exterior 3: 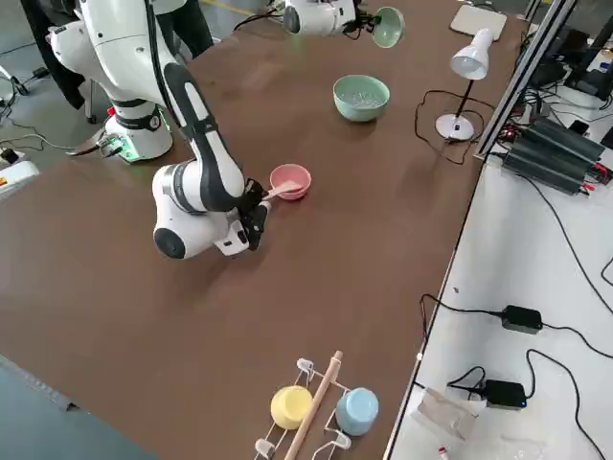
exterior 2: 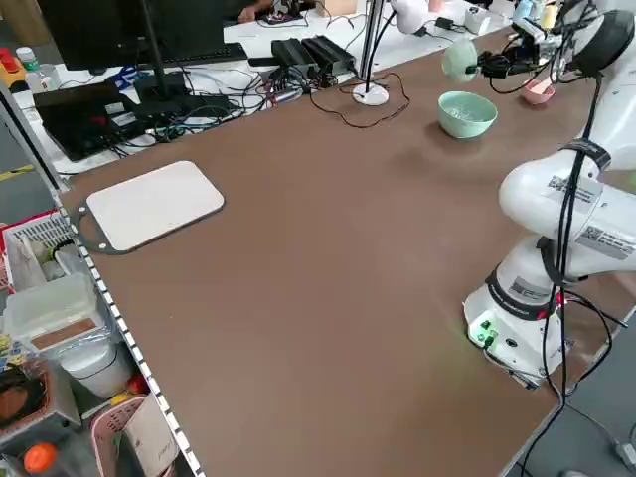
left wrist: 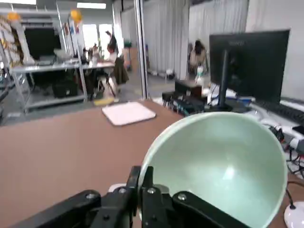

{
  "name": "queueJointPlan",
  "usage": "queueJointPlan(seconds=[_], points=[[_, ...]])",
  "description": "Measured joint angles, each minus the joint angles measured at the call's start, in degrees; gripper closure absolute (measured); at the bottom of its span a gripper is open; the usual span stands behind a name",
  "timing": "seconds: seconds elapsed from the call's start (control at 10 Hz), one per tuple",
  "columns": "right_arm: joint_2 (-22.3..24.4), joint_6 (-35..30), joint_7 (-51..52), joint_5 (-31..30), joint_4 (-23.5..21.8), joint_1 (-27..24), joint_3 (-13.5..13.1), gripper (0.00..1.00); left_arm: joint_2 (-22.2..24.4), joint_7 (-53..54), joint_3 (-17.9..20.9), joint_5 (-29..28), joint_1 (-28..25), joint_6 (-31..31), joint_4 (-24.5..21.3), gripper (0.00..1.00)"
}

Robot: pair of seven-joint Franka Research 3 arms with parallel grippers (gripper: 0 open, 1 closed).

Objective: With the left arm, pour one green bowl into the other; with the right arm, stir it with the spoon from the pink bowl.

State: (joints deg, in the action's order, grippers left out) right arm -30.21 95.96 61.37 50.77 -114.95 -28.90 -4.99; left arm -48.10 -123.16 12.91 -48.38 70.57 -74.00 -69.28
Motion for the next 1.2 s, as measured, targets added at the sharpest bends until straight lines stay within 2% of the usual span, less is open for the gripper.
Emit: queueJointPlan(seconds=[0.2,0.3,0.5,0.6,0.8,1.0,1.2], points=[[0.0,-0.7,0.0,0.0,0.5,0.1,0.0,0.94,2.4,0.9,0.0,10.9,-3.9,-5.1,0.0,0.95],[0.2,-1.9,0.0,0.0,0.9,0.1,0.1,0.94,3.8,4.6,0.1,16.5,-6.3,-6.4,0.0,0.95],[1.2,-4.1,-1.2,0.2,1.9,0.1,0.0,0.94,7.9,19.1,0.2,29.2,-12.1,-6.7,-0.3,0.95],[2.3,-5.2,-3.0,0.2,2.3,0.1,0.1,0.94,10.3,23.7,0.2,31.8,-14.4,-6.7,-1.7,0.95],[5.7,-7.3,-8.4,0.2,3.8,0.9,0.2,0.94,16.3,29.5,0.1,32.7,-17.8,-7.9,-8.2,0.95],[11.0,-7.6,-16.3,0.2,4.8,4.0,0.3,0.94,25.1,35.9,0.1,33.0,-21.7,-15.1,-18.1,0.95],[16.7,-7.4,-28.3,-1.2,6.9,9.7,0.4,0.94,33.2,40.4,0.2,33.1,-26.9,-25.4,-28.7,0.95]])
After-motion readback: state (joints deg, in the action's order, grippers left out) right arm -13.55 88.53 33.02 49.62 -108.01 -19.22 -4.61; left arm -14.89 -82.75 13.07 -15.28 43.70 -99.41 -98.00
